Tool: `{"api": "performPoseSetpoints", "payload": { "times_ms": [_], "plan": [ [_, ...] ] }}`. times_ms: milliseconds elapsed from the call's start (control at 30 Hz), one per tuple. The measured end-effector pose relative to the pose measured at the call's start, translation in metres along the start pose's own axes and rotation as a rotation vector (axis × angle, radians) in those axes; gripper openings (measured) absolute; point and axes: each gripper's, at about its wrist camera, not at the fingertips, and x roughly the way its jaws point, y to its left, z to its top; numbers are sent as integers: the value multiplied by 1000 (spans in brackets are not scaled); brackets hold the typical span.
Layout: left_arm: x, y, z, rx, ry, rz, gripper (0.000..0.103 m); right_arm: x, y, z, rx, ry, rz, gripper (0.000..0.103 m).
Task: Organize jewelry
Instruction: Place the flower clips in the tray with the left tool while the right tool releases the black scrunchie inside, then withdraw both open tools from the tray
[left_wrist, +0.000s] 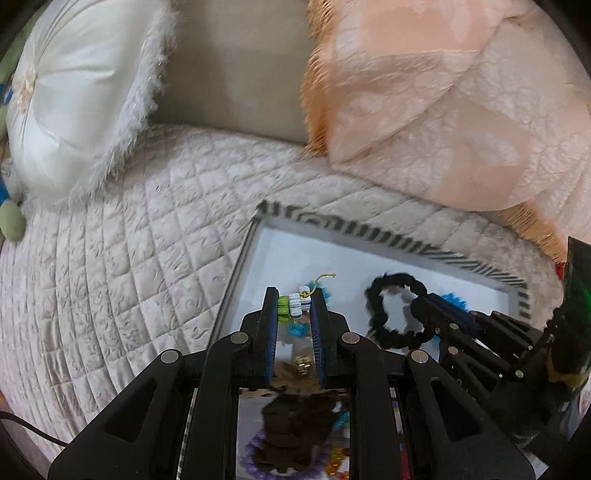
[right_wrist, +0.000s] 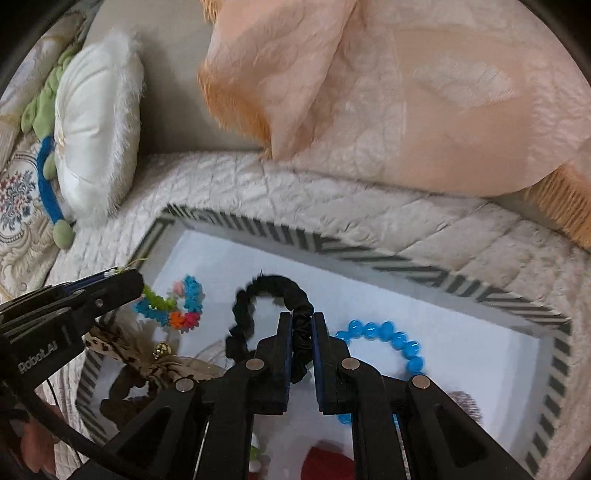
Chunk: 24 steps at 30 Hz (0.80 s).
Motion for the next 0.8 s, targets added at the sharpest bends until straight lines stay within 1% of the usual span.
{"api": "performPoseSetpoints", "payload": {
  "times_ms": [33, 100, 133, 167, 233, 267, 300, 400, 500, 600, 700, 800],
  "plan": [
    [1, 1, -1, 2, -2, 6, 15, 2, 0, -1, 5, 4, 7, 9],
    [2, 4, -4, 1, -3, 15, 15, -2, -3, -5, 15, -9, 13, 17],
    [3, 6, -5, -4, 2, 9, 16, -5, -4, -6, 20, -13, 16, 28],
    [4, 7, -6, -7, 9, 2, 18, -11, -6, -9, 28, -24, 27, 33],
    [3, 8, -8, -7, 13, 4, 29, -20, -9, -12, 29, -36, 30, 33],
    [2, 10, -10, -10, 7, 9, 45, -27, -10, -15, 30, -43, 23, 33],
    [-2, 11, -13, -18, -2, 6, 51, -32, -11, -17, 31, -49, 23, 33],
    [-11, 13, -21, -23, -2, -3, 51, -53, -10, -27, 29, -73, 28, 33],
    [-22, 10, -32, 1, -22, 4, 51, -77, -7, -41, 16, -117, 15, 33],
    [-37, 4, -44, 23, -55, 15, 51, -100, -6, -59, 40, -156, -26, 35],
    [-56, -2, -58, 29, -98, 8, 51, -112, -5, -75, 69, -169, -97, 36],
    [-73, -9, -68, 44, -135, 25, 51, -120, -2, -86, 84, -178, -108, 37]
  ]
}}
